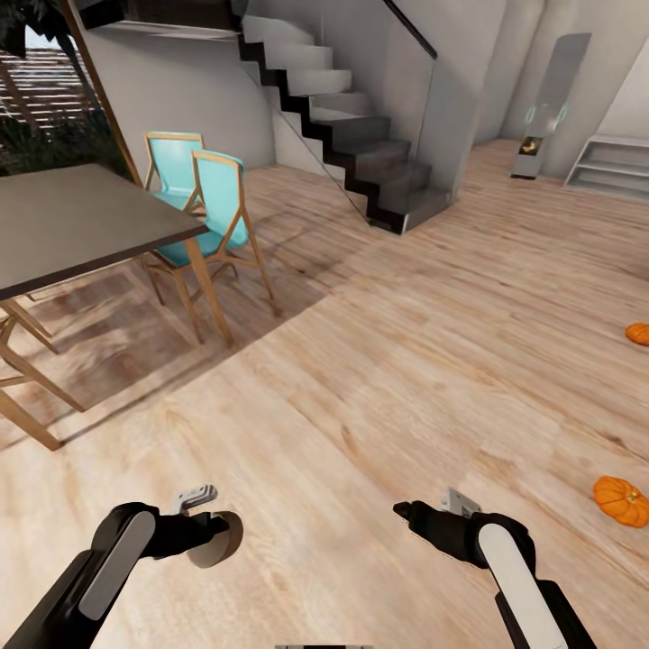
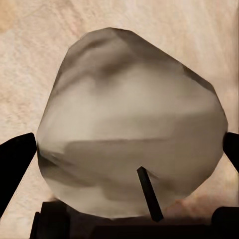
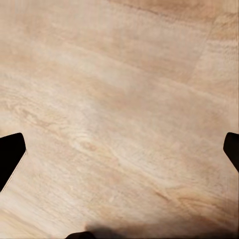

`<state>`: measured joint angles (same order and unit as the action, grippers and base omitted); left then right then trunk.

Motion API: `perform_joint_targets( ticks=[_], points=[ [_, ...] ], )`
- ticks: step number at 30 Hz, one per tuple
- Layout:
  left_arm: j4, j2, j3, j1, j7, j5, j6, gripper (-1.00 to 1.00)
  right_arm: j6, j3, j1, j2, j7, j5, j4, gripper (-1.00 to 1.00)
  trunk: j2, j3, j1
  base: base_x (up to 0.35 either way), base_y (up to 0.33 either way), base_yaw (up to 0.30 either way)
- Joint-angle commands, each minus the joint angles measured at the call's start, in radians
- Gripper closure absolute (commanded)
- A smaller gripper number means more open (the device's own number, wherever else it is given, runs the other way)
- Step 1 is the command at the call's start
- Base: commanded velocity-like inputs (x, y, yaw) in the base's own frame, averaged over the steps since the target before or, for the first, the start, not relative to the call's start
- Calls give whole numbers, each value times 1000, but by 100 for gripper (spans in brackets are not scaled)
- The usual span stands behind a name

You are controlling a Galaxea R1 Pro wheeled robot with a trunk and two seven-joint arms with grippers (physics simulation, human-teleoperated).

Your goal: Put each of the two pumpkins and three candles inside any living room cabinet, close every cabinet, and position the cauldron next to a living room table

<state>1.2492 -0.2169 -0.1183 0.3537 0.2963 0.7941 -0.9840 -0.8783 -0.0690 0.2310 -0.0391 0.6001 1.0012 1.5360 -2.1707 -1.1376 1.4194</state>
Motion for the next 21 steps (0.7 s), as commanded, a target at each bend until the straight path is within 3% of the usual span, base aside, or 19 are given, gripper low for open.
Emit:
perform_joint_targets(
  ticks=[1,12,18,21],
  points=[
    [1,-1,-2,1,10,13,-1,100,-1,-1,1,-1,10,9,1,-100,0,-1,0,333,0,0],
    [1,1,-9,1,10,13,-1,100,-1,1,1,-2,11,8,1,-100,0,-1,0,333,0,0],
    [2,1,-9,1,10,12,-1,100,-3,80,1,1,12,10,1,-100,0,-1,0,333,-2,-6],
    [3,1,-9,1,10,11,-1,100,-4,92,1,1,11,10,0,-100,0,1,0,333,-52,-143]
  ],
)
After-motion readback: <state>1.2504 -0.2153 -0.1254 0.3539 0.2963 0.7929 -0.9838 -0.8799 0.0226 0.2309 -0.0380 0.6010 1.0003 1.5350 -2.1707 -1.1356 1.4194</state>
